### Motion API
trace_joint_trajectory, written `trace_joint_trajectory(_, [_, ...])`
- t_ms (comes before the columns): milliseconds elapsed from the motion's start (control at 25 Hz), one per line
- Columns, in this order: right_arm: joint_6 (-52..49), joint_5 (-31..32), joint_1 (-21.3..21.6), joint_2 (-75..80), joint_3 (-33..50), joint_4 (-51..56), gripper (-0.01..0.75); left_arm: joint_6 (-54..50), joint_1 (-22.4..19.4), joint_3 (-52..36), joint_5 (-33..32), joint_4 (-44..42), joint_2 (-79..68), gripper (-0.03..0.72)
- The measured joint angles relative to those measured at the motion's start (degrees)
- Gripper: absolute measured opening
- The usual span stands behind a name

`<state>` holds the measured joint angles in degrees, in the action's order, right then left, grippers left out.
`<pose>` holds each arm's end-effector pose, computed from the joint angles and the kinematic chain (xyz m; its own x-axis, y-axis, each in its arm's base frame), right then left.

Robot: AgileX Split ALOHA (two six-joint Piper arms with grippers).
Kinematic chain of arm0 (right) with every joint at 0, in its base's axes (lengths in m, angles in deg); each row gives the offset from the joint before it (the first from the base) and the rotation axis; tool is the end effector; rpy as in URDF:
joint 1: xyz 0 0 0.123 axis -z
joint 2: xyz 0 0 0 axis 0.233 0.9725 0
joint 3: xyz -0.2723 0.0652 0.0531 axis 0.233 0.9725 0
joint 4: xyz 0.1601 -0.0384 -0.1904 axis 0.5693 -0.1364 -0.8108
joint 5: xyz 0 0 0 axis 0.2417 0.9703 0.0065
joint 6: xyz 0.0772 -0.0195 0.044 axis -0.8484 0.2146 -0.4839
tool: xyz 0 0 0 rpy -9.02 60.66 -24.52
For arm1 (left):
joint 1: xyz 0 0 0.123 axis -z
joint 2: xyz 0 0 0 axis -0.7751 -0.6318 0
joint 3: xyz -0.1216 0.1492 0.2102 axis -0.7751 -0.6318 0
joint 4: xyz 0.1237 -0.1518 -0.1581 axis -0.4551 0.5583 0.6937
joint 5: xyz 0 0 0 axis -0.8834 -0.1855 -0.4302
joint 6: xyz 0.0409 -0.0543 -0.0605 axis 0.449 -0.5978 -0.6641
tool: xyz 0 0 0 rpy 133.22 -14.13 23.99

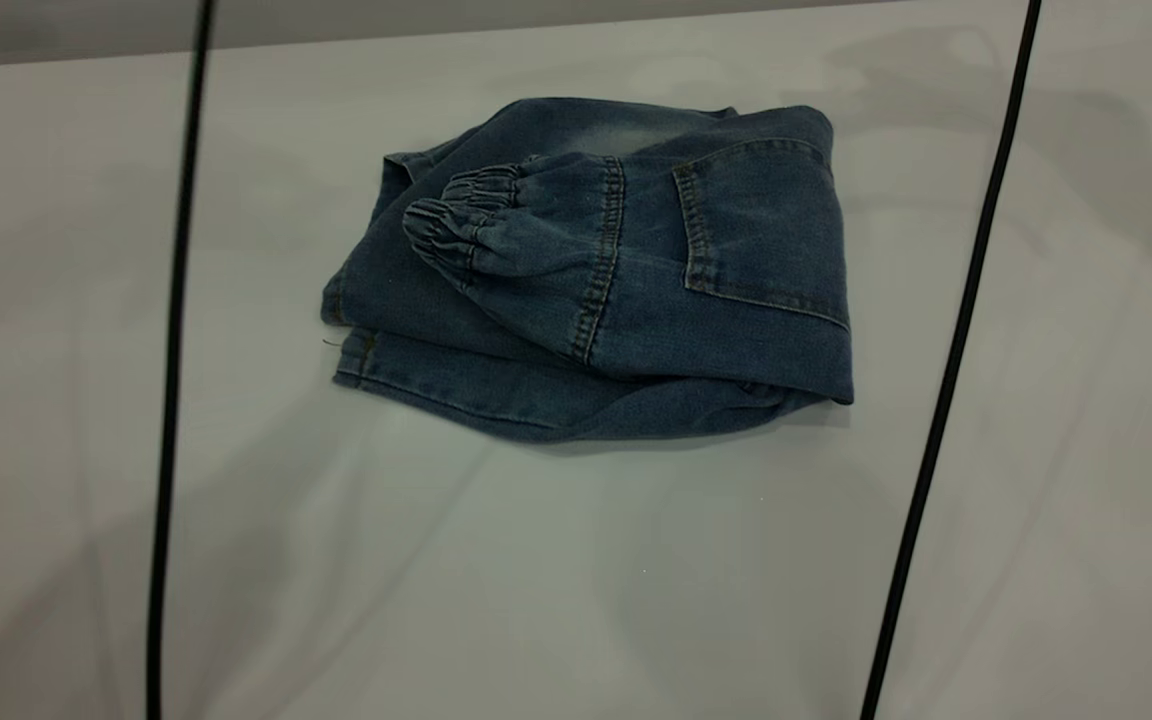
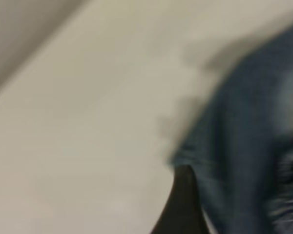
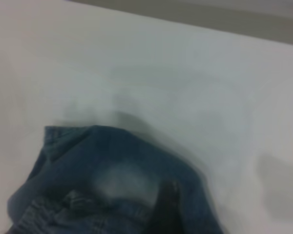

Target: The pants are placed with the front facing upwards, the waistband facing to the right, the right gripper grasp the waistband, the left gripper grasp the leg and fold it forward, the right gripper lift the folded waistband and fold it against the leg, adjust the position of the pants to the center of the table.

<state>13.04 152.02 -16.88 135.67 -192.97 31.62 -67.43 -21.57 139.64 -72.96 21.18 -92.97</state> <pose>0.5195 0.0763 0.2465 -0.8518 -0.1371 -0.5056 -0.3687 0.8425 0.3926 0.4510 -0.2263 0.2574 -0.7046 0.6229 -0.3399 0.5427 0.7816 0.3074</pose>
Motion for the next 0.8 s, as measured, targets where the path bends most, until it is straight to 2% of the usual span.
trace_joint_trajectory(160, [-0.1,1.2,0.0,-0.1,-7.4,-1.2,0.584,-1.4,0.0,0.0,0.0,-5.6,3.7,0.536])
trace_joint_trajectory(320, [-1.7,1.2,0.0,-2.9,-13.4,-1.2,0.584,-1.4,0.0,0.0,0.0,-5.9,8.6,0.536])
trace_joint_trajectory(800, [-7.4,1.3,0.0,-18.8,-13.9,-3.6,0.584,-3.0,0.0,0.0,-0.1,-5.7,26.1,0.536])
